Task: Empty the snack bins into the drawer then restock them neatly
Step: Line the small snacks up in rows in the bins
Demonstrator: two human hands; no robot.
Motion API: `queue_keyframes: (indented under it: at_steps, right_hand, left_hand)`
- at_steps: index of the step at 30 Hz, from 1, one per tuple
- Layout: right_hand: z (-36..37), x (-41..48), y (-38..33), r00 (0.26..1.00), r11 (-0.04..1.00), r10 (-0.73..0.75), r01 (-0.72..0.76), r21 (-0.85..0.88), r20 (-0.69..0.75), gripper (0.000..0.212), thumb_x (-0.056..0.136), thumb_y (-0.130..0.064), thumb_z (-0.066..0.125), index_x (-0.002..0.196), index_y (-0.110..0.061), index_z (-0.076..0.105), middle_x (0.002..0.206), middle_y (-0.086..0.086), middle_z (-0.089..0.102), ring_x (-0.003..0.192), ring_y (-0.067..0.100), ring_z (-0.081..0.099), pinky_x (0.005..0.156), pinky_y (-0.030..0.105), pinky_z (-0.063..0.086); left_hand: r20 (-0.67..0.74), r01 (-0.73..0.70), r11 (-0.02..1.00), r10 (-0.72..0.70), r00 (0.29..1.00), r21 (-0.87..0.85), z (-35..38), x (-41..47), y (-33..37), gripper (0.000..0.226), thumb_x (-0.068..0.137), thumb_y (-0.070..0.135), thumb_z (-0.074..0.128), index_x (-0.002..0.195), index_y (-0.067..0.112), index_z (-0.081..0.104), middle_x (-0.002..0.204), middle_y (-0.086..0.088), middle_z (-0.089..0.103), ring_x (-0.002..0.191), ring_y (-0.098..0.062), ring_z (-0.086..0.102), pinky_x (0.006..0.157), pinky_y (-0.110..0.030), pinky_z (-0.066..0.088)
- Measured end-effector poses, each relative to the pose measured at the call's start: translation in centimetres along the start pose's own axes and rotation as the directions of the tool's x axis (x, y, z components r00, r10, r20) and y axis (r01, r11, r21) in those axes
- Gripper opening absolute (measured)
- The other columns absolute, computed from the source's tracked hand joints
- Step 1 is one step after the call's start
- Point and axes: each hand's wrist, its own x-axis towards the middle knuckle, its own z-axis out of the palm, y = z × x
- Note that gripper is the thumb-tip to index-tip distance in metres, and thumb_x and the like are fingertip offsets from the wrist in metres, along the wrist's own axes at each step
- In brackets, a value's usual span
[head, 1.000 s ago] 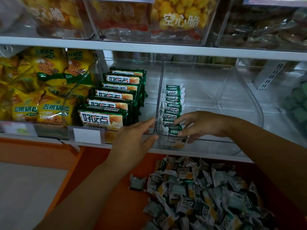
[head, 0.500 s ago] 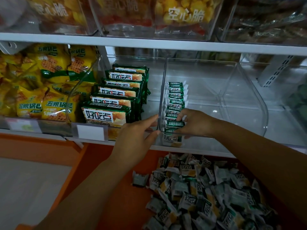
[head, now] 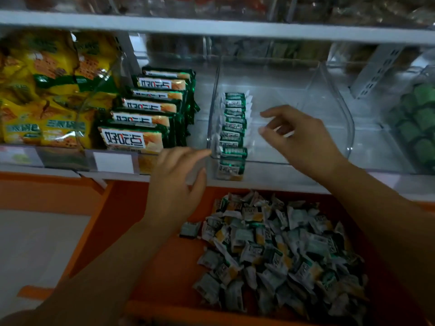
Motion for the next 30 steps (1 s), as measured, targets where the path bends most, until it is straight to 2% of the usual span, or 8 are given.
queue_keyframes:
  at_steps: [3, 7, 10, 15, 19, 22, 26, 30]
  right_hand:
    - [-0.3, -6.3, 1.2, 0.994, 0.972, -0.037, 0.059, 0.229, -0.101, 0.008, 0.095, -0.026, 0.057, 0.100, -0.029, 0.062, 0.083, -0.002, 0.065, 0.073, 0.015, 0.063, 0.064, 0.025, 0.053]
    - [4.1, -10.9, 9.8, 0.882, 0.959, 0.266, -0.281, -0.019, 0.389, 0.014, 0.097, -0.031, 0.054, 0.108, -0.038, 0.057, 0.096, -0.020, 0.058, 0.088, 0.006, 0.057, 0.070, 0.008, 0.046]
    - [7.7, -13.5, 16.8, 0.684, 0.872, 0.465, -0.463, -0.159, 0.561, 0.025, 0.095, -0.028, 0.059, 0.120, -0.032, 0.056, 0.116, -0.004, 0.056, 0.105, 0.015, 0.056, 0.093, 0.026, 0.049]
    - [12.0, -15.4, 21.4, 0.533, 0.828, 0.541, -0.473, -0.300, 0.651, 0.066, 0.089, -0.023, 0.069, 0.147, -0.020, 0.036, 0.153, 0.006, 0.035, 0.131, 0.025, 0.045, 0.102, 0.037, 0.044]
    - [14.1, -15.7, 22.9, 0.556, 0.819, 0.574, -0.414, -0.398, 0.601, 0.083, 0.080, -0.034, 0.077, 0.148, -0.021, 0.032, 0.147, 0.013, 0.035, 0.132, 0.033, 0.038, 0.105, 0.045, 0.042]
    - [14.8, -15.9, 23.3, 0.541, 0.802, 0.597, -0.379, -0.462, 0.592, 0.087, 0.075, -0.049, 0.076, 0.144, -0.015, 0.036, 0.141, 0.014, 0.040, 0.129, 0.033, 0.039, 0.103, 0.041, 0.040]
    - [14.5, -16.1, 22.8, 0.531, 0.756, 0.638, -0.570, -0.323, 0.558, 0.089, 0.075, -0.041, 0.080, 0.145, -0.009, 0.036, 0.146, 0.012, 0.040, 0.130, 0.029, 0.044, 0.103, 0.037, 0.043]
    - [12.8, -15.5, 21.4, 0.513, 0.628, 0.704, -0.773, -0.092, 0.491, 0.073, 0.082, -0.031, 0.076, 0.138, -0.011, 0.034, 0.127, 0.010, 0.048, 0.100, 0.026, 0.059, 0.069, 0.031, 0.050]
  left_hand:
    - [0.253, -0.039, 0.994, 0.063, 0.965, -0.099, 1.8, -3.3, 1.3, 0.032, 0.093, 0.028, 0.053, 0.120, 0.018, 0.065, 0.108, -0.001, 0.062, 0.102, -0.014, 0.051, 0.084, -0.022, 0.040]
    - [0.756, 0.209, 0.971, -0.047, 0.653, -0.119, 6.9, -7.7, 1.2, 0.039, 0.097, 0.027, 0.058, 0.136, 0.028, 0.053, 0.126, 0.005, 0.051, 0.117, -0.013, 0.050, 0.089, -0.024, 0.044]
    - [0.872, 0.280, 0.960, -0.154, 0.464, 0.020, 11.3, -9.6, 1.2, 0.047, 0.097, 0.031, 0.058, 0.142, 0.025, 0.046, 0.145, 0.001, 0.044, 0.125, -0.019, 0.048, 0.100, -0.033, 0.044]
    - [0.937, 0.375, 0.918, -0.234, 0.259, 0.126, 17.7, -13.0, 1.2, 0.065, 0.096, 0.031, 0.061, 0.151, 0.019, 0.029, 0.154, -0.009, 0.033, 0.132, -0.028, 0.044, 0.106, -0.041, 0.041]
    - [0.922, 0.480, 0.859, -0.315, 0.225, 0.177, 20.7, -14.2, 1.1, 0.074, 0.093, 0.034, 0.065, 0.152, 0.012, 0.025, 0.153, -0.014, 0.033, 0.135, -0.031, 0.040, 0.107, -0.042, 0.040]
    - [0.896, 0.524, 0.828, -0.370, 0.245, 0.199, 22.1, -14.4, 1.7, 0.057, 0.090, 0.037, 0.068, 0.135, 0.010, 0.045, 0.131, -0.014, 0.053, 0.112, -0.029, 0.054, 0.086, -0.033, 0.045]
    - [0.895, 0.566, 0.807, -0.366, 0.254, 0.169, 22.5, -14.8, 2.2, 0.034, 0.092, 0.031, 0.067, 0.117, 0.013, 0.055, 0.119, -0.012, 0.055, 0.099, -0.027, 0.054, 0.077, -0.029, 0.039]
    - [0.910, 0.681, 0.720, -0.359, 0.207, 0.130, 21.1, -13.9, 2.6, 0.024, 0.097, 0.027, 0.059, 0.113, 0.013, 0.047, 0.101, -0.004, 0.048, 0.086, -0.020, 0.048, 0.071, -0.029, 0.034]
